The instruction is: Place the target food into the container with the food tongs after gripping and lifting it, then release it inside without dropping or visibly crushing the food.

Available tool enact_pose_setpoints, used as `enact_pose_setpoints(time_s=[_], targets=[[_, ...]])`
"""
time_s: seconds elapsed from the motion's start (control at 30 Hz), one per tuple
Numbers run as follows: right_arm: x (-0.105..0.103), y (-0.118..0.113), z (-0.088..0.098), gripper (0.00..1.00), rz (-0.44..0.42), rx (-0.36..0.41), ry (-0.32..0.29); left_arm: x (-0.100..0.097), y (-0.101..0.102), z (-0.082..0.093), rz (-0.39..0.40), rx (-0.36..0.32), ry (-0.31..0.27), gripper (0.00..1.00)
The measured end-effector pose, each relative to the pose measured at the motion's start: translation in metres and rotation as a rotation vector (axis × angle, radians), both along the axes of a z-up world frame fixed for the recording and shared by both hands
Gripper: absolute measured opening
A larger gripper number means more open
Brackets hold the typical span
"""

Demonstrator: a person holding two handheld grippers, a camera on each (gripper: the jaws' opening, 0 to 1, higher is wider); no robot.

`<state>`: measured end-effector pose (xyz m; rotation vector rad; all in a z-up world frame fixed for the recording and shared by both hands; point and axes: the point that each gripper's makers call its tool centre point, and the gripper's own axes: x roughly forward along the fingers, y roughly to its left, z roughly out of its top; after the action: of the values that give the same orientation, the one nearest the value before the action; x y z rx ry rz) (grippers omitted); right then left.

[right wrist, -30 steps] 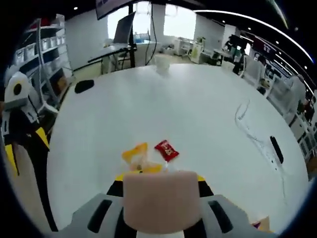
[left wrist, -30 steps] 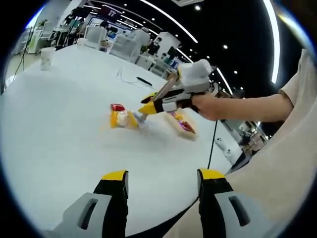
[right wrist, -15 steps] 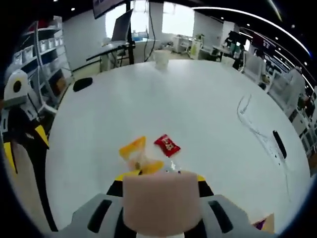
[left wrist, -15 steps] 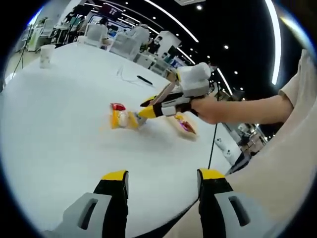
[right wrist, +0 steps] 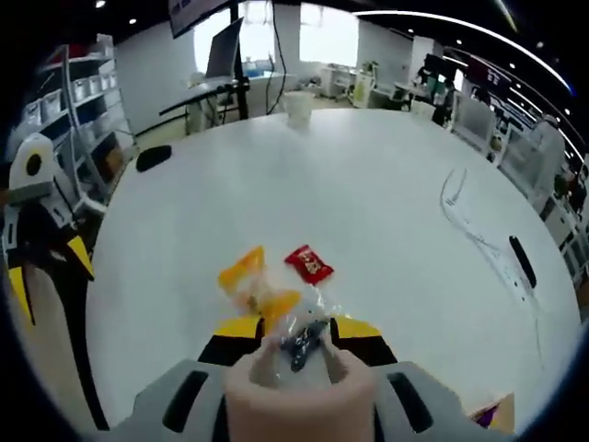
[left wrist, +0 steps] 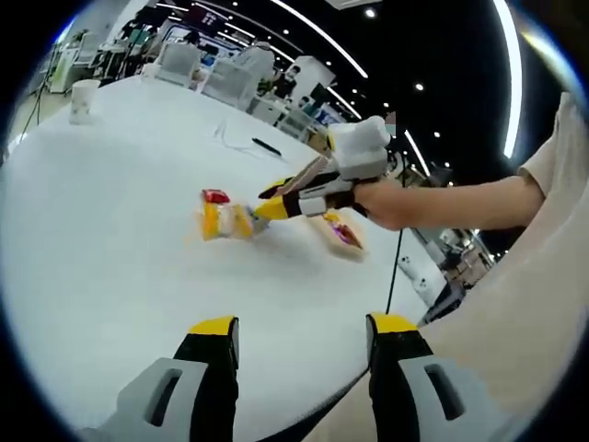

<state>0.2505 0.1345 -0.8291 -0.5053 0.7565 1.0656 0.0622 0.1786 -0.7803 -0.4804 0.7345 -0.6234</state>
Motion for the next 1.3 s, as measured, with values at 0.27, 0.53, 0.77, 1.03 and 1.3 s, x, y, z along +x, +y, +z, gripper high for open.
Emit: enact_pose_setpoints(time_s=[0.27,0.53,0.77,1.03,1.3], targets=[[0.014,-0.006,0.018,0.26,-0.176,0.056,-0.036,0.001,0.002,-0.001,0.0,-0.001,0.002,0.55],[0.029,-0.005,0.018,0.27,-0.321,0.1,-0.022,0.002,-0.001,-0.001,-0.02,0.0,0.003,0.55],[0.025,-0.002,0.007,0.27,-0.341,0.07,-0.026,0.003,0.003,-0.001,-0.016,0.001,0.008,0.55],[0.017,-0.009,0.003,0.27,-0.348,0.034,-0.038,0.003,0.007,-0.003,-0.012,0.002,0.013,0.55],[0.016,-0.021,0.005,0.27,-0.351,0.044,-0.038,0.003,0.003,-0.003,-0.021,-0.005,0.011,0.55]])
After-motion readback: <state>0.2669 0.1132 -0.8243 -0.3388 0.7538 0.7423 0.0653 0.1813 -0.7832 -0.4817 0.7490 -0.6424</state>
